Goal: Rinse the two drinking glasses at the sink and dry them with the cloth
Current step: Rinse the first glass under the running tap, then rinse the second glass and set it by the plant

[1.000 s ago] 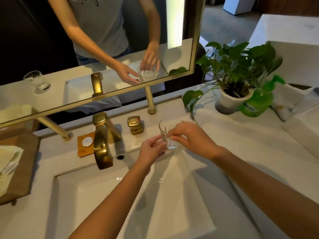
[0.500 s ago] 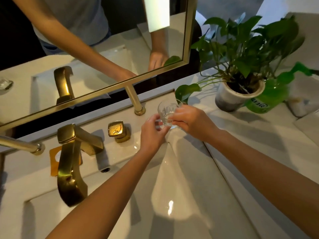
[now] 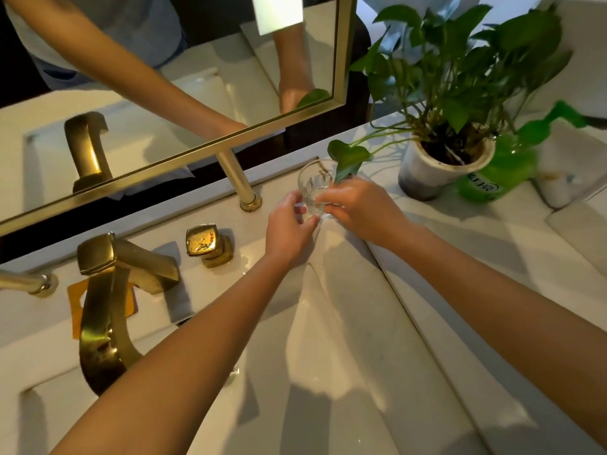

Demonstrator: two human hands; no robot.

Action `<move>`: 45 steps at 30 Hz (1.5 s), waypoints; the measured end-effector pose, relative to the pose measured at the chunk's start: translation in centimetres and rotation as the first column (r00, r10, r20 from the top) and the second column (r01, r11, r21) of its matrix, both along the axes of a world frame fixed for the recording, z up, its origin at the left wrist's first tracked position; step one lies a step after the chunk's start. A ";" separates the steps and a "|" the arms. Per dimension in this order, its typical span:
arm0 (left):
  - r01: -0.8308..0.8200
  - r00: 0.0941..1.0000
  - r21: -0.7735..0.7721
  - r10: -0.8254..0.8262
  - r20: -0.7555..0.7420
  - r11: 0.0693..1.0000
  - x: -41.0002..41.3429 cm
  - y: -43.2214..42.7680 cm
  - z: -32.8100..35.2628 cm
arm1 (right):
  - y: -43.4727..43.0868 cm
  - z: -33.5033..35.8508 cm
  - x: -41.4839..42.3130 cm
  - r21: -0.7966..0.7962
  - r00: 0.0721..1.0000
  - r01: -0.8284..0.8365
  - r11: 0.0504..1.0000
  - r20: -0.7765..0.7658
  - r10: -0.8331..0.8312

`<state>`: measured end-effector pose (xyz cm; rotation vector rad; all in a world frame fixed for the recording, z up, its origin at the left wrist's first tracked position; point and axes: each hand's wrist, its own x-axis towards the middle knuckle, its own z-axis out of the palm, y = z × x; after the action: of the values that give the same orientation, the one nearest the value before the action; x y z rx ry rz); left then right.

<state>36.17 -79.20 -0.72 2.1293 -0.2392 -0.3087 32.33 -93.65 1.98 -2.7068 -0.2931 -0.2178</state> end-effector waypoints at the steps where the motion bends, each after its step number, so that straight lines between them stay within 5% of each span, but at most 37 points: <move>1: 0.029 1.000 0.025 -0.029 0.000 0.999 -0.1 0.3 0.2 | 0.2 0.0 -0.2 0.006 1.000 0.022 1.000 0.009 -0.022; 10: 0.109 0.980 0.347 -0.160 0.121 0.931 -6.1 6.8 1.4 | 4.4 1.6 -4.3 0.015 0.985 0.156 0.988 -0.077 -0.155; 13: 0.157 0.947 0.493 -0.272 0.171 0.856 -10.7 10.7 1.5 | 7.2 1.9 -8.0 0.012 0.995 0.081 0.997 -0.056 -0.080; 17: 0.191 0.924 0.647 -0.357 0.135 0.738 -16.9 16.2 1.0 | 11.4 1.5 -13.6 -0.082 0.976 -0.051 0.995 -0.217 0.032; 28: 0.010 0.960 0.766 -0.220 0.171 0.642 -26.1 30.1 1.1 | 24.8 0.9 -21.4 -0.220 0.896 -0.347 0.912 -0.366 0.252; 38: -0.219 0.971 0.721 0.071 0.230 0.657 -32.2 43.5 4.5 | 39.4 1.0 -21.9 -0.122 0.793 -0.557 0.821 -0.371 0.483; 42: -0.393 0.908 0.428 0.269 0.322 0.814 -34.7 49.1 5.5 | 45.5 0.9 -21.8 0.014 0.742 -0.592 0.806 -0.380 0.552; 45: -0.533 0.827 0.294 0.414 0.381 0.793 -36.1 52.6 6.1 | 49.9 -0.2 -21.9 0.105 0.707 -0.592 0.799 -0.409 0.578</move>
<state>0.03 -26.55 5.41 2.5385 0.2225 0.3000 10.44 -43.76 1.79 -2.4435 -1.0008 0.5626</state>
